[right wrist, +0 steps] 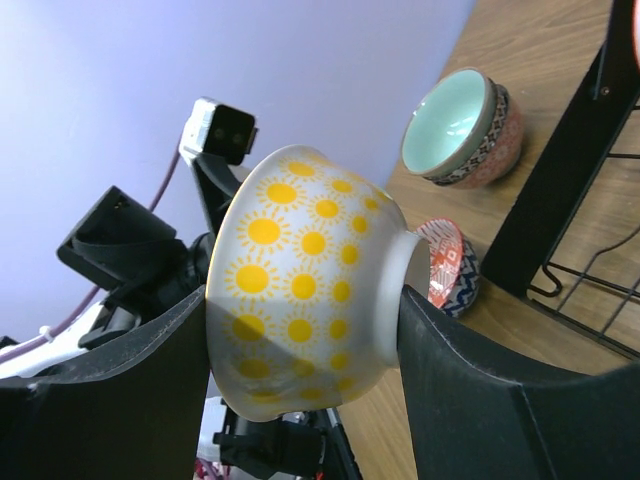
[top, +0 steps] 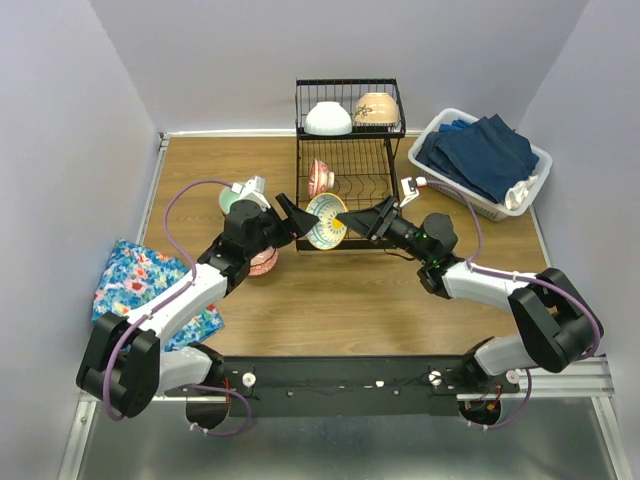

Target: Unload the bowls from the dish rack

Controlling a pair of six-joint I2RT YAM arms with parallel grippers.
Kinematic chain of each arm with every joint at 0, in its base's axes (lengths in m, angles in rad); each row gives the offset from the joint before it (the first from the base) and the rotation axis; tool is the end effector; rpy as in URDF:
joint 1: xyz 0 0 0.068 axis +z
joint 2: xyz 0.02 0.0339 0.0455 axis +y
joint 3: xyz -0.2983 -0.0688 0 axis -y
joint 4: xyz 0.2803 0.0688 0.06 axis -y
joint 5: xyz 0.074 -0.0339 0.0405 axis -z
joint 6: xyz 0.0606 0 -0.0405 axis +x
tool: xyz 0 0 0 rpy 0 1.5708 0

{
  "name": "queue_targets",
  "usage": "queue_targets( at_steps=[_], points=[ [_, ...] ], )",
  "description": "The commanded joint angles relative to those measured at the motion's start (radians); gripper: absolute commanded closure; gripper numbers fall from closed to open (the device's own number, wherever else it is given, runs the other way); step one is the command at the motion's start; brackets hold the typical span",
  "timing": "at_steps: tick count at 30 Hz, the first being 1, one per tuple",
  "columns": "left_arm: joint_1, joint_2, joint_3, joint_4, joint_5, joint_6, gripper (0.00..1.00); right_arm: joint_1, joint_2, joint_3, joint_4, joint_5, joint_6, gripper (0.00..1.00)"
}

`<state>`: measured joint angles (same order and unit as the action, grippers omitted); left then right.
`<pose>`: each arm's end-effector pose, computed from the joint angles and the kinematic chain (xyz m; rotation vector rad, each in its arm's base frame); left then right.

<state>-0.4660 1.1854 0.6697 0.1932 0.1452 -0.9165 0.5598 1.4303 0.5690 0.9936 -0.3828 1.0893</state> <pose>0.2715 -0.1464 0.2614 -0.3509 2.0089 -1.0491 0.2722 0.1973 0.2525 0.0784 1.6667 1.5802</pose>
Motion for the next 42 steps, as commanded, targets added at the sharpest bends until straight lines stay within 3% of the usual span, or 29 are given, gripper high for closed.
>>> queue_targets(
  at_steps=[1,8,12,15,18,19,23,27,34,42],
  points=[
    [-0.019,0.028,-0.025,0.078,0.057,-0.054,0.20,0.012,-0.024,-0.012,0.114,-0.018,0.038,0.84],
    [-0.022,0.020,-0.068,0.112,0.068,-0.087,0.51,0.017,-0.019,-0.021,0.114,-0.010,0.040,0.84],
    [-0.022,0.000,-0.082,0.107,0.071,-0.084,0.80,0.017,-0.019,-0.026,0.106,-0.005,0.032,0.83],
    [-0.022,-0.038,-0.097,0.081,0.034,-0.065,0.98,0.017,-0.022,-0.034,0.094,-0.001,0.018,0.73],
    [-0.016,-0.093,-0.108,0.016,-0.022,-0.024,1.00,0.017,-0.036,-0.041,0.053,0.018,-0.006,0.59],
    [-0.014,-0.124,-0.110,-0.026,-0.041,-0.013,1.00,0.017,-0.045,-0.044,0.044,0.028,-0.021,0.47],
    [0.000,-0.200,-0.108,-0.150,-0.128,0.060,1.00,0.017,-0.068,-0.044,-0.038,0.047,-0.074,0.24],
    [0.027,-0.266,-0.110,-0.283,-0.214,0.100,1.00,0.017,-0.088,-0.023,-0.151,0.064,-0.147,0.13],
    [0.154,-0.389,-0.136,-0.471,-0.275,0.157,1.00,0.017,-0.125,0.008,-0.320,0.105,-0.270,0.09],
    [0.280,-0.327,-0.136,-0.545,-0.299,0.223,1.00,0.017,-0.133,-0.006,-0.345,0.108,-0.289,0.09]
  ],
)
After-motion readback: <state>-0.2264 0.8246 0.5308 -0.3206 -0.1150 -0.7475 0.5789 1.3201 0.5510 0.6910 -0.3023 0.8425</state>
